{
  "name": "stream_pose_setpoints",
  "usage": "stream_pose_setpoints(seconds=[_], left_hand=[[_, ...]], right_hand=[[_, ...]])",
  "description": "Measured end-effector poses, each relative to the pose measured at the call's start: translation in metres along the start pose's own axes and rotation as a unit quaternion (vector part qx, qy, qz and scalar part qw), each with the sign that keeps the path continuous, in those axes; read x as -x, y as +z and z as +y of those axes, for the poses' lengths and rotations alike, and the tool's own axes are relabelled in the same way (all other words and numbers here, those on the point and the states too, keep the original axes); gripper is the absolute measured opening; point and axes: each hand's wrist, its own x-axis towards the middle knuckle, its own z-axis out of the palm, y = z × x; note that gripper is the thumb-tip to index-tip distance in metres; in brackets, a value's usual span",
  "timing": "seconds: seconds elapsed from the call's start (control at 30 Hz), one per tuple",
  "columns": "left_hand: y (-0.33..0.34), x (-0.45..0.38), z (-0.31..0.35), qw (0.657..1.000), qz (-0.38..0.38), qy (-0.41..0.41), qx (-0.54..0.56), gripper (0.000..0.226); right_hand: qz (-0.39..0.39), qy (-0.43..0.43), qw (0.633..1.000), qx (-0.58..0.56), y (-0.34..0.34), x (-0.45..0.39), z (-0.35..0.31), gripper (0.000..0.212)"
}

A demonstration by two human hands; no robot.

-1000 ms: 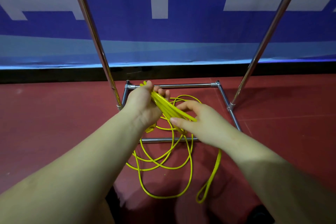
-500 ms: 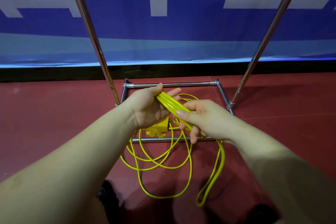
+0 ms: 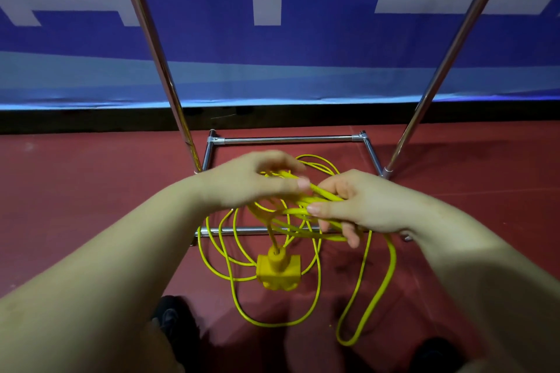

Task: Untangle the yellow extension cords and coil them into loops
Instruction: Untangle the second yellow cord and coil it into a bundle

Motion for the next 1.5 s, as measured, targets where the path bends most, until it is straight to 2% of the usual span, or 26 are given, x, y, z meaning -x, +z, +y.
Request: stream_pose_setpoints(seconds=[0.07,0.2,0.27,0.43,0.5,0.57,0.67,0.77,0.87,0.93,1.1,1.23,1.33,1.4,1.5], left_hand=[[0.004,0.001,0.001,0.996,-0.078,0.005,-0.033,0.034],[0.013,-0.001,-0.004,0.99,-0.117,-0.019,-0.077,0.039],[0.019,-0.001,-0.004,0.989,-0.129,-0.029,-0.073,0.031],[0.011,0.002,0.006,0.983,-0.168,-0.041,0.055,0.019],[0.01,0.003,0.011,0.979,-0.168,-0.03,0.108,0.023],[0.01,0.001,0.013,0.977,-0.148,-0.029,0.153,0.032],[0.01,-0.003,0.01,0.975,-0.112,-0.04,0.186,0.039],[0.01,-0.005,0.006,0.974,-0.061,-0.068,0.205,0.045],[0.005,-0.007,0.005,0.968,0.008,-0.081,0.238,0.041],[0.0,-0.007,0.005,0.953,0.06,-0.083,0.285,0.043],[-0.011,-0.011,0.004,0.875,0.168,-0.073,0.449,0.045],[-0.016,-0.014,0.001,0.818,0.221,-0.053,0.528,0.046],[-0.021,-0.016,-0.004,0.777,0.26,-0.047,0.572,0.047],[-0.023,-0.018,-0.007,0.76,0.276,-0.045,0.586,0.047],[-0.026,-0.018,-0.01,0.764,0.273,-0.048,0.582,0.043]], right_hand=[[-0.022,0.008,1.0,0.0,-0.005,0.005,-0.003,0.02],[-0.029,0.005,0.999,0.017,-0.015,0.017,-0.007,0.025],[-0.029,-0.002,0.999,0.013,-0.018,0.02,-0.008,0.024],[0.002,-0.031,0.999,-0.031,-0.027,0.019,0.001,0.03],[0.012,-0.043,0.998,-0.052,-0.029,0.019,0.004,0.027],[0.051,-0.053,0.994,-0.086,-0.03,0.017,0.005,0.019],[0.175,-0.046,0.976,-0.118,-0.033,0.009,0.012,0.018],[0.239,-0.018,0.969,-0.058,-0.034,0.002,0.026,0.02],[0.211,0.038,0.975,0.06,-0.03,-0.004,0.04,0.017],[0.174,0.083,0.98,0.046,-0.024,-0.007,0.048,0.016],[0.043,0.193,0.98,0.006,0.0,-0.01,0.055,0.011],[0.039,0.201,0.975,0.082,0.009,-0.012,0.057,0.014],[0.037,0.24,0.956,0.167,0.008,-0.015,0.063,0.021],[0.089,0.254,0.945,0.188,0.003,-0.019,0.068,0.022],[0.257,0.219,0.932,0.131,-0.006,-0.021,0.07,0.019]])
